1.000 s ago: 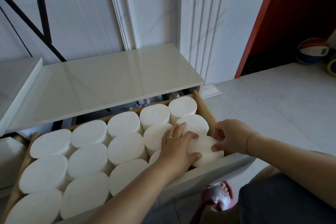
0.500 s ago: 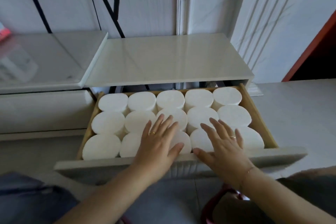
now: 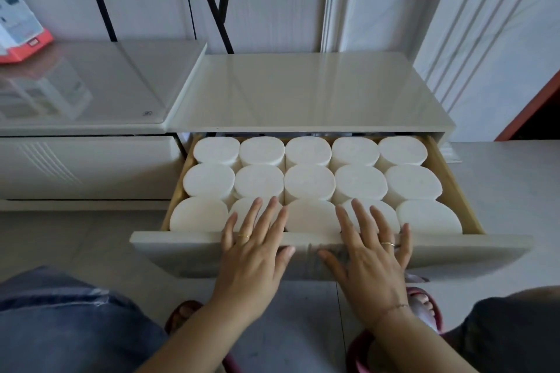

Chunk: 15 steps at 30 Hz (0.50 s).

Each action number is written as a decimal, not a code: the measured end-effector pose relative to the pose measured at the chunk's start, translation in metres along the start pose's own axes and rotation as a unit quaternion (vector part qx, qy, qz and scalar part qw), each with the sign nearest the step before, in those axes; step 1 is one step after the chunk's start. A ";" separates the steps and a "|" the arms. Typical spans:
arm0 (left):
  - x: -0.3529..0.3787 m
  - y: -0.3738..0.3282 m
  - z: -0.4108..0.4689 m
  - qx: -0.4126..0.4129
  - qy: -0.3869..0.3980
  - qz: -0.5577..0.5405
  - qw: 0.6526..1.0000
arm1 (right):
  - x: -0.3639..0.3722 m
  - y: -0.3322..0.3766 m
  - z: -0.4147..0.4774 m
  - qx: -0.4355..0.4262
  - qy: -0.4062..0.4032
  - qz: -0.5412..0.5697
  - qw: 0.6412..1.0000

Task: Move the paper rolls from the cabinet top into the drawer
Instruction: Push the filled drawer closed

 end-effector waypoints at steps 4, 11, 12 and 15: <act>0.006 0.009 0.027 0.004 -0.012 0.009 1.000 | -0.002 0.001 0.027 -0.013 -0.029 -0.005 0.999; 0.022 0.035 0.099 0.001 -0.022 0.048 0.999 | 0.003 -0.002 0.101 -0.032 -0.054 -0.039 0.997; 0.025 0.039 0.110 0.001 -0.023 0.052 0.998 | 0.003 -0.002 0.111 -0.038 -0.057 -0.047 0.997; 0.032 0.049 0.142 0.005 -0.019 0.056 0.998 | 0.004 -0.002 0.141 -0.058 -0.065 -0.069 0.994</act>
Point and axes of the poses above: each hand's wrist, its own z-axis towards the middle knuckle, its own x-axis out of the palm, y = z × x, the point moved 7 cm from there along z, towards the middle knuckle, and after that the axes turned 1 degree about y, right-handed, at the moved point
